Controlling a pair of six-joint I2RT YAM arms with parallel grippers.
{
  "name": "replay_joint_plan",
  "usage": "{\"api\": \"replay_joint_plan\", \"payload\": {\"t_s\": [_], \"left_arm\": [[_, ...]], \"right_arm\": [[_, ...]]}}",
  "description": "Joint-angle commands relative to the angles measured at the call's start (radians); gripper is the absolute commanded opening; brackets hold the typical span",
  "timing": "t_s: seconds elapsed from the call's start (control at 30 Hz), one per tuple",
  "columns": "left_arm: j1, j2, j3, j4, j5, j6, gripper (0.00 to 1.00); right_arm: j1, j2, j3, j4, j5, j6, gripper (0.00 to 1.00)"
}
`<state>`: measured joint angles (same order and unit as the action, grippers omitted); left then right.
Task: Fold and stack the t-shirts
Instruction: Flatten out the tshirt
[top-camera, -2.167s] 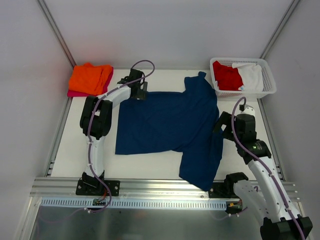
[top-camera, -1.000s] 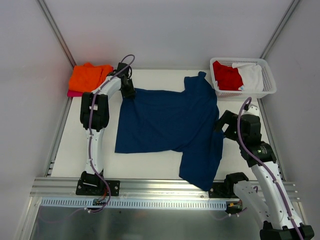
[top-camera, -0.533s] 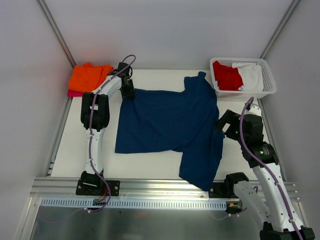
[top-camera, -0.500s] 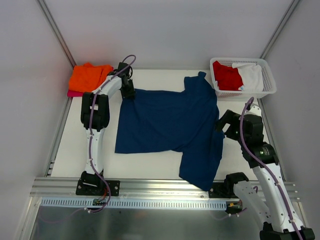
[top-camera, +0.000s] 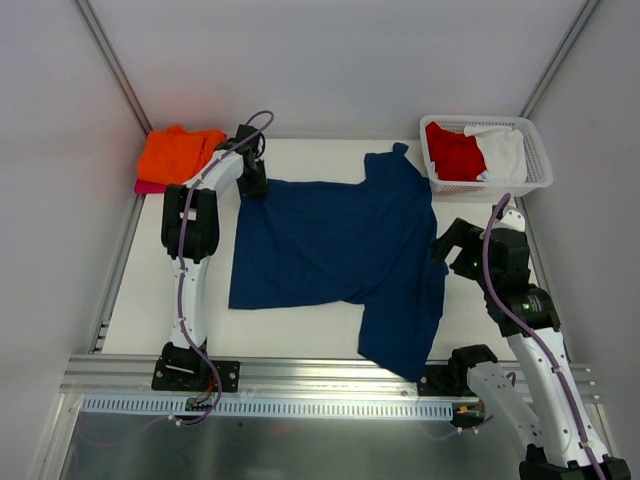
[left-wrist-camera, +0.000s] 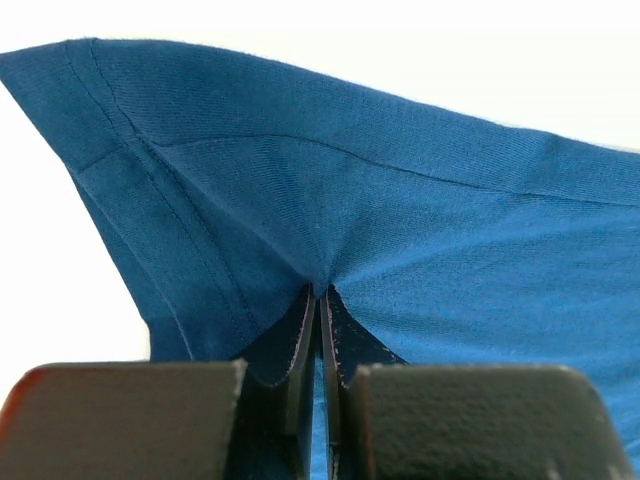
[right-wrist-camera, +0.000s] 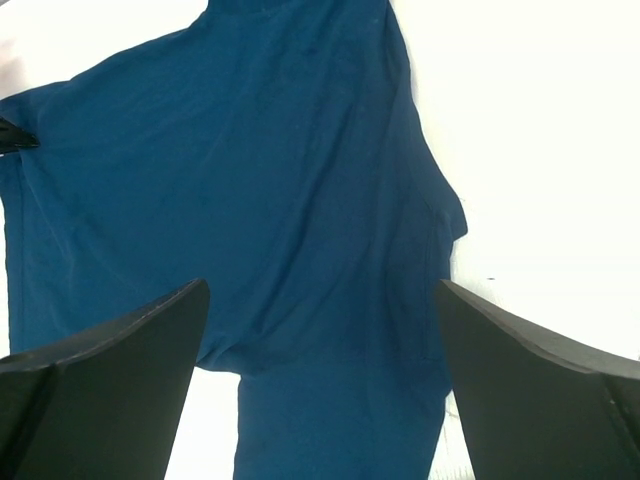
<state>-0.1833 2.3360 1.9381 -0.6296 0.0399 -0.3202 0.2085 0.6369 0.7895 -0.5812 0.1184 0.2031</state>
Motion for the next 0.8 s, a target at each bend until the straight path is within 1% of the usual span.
{"api": "replay_joint_plan", "payload": {"t_s": [0.0,0.2,0.3,0.5,0.6,0.67,0.7,0.73,0.77], "left_arm": [[0.042,0.019,0.013,-0.087,-0.065,0.05,0.0],[0.093,0.029,0.076,-0.085,-0.046,0.058,0.0],[0.11,0.068,0.143,-0.09,-0.011,0.059,0.0],[0.114,0.163,0.364,-0.122,0.031,0.084,0.0],[0.114,0.207,0.441,-0.13,0.044,0.095,0.0],[0.116,0.215,0.463,-0.13,0.048,0.096,0.0],[0.116,0.22,0.473,-0.13,0.055,0.099,0.04],[0.116,0.218,0.47,-0.127,0.069,0.102,0.17],[0.117,0.217,0.47,-0.128,0.074,0.105,0.35]], "right_arm": [[0.006,0.01,0.054,-0.003,-0.006,-0.019,0.99],[0.006,0.032,0.063,-0.003,-0.006,-0.025,0.99],[0.005,0.052,0.063,0.006,-0.013,-0.027,1.0],[0.006,0.084,0.054,0.032,-0.011,-0.03,0.99],[0.006,0.098,0.04,0.05,-0.01,-0.028,1.0],[0.006,0.107,0.031,0.058,-0.01,-0.027,1.0],[0.006,0.115,0.028,0.066,-0.008,-0.028,1.0],[0.006,0.119,0.025,0.069,-0.01,-0.025,0.99],[0.006,0.122,0.024,0.075,-0.013,-0.025,1.0]]}}
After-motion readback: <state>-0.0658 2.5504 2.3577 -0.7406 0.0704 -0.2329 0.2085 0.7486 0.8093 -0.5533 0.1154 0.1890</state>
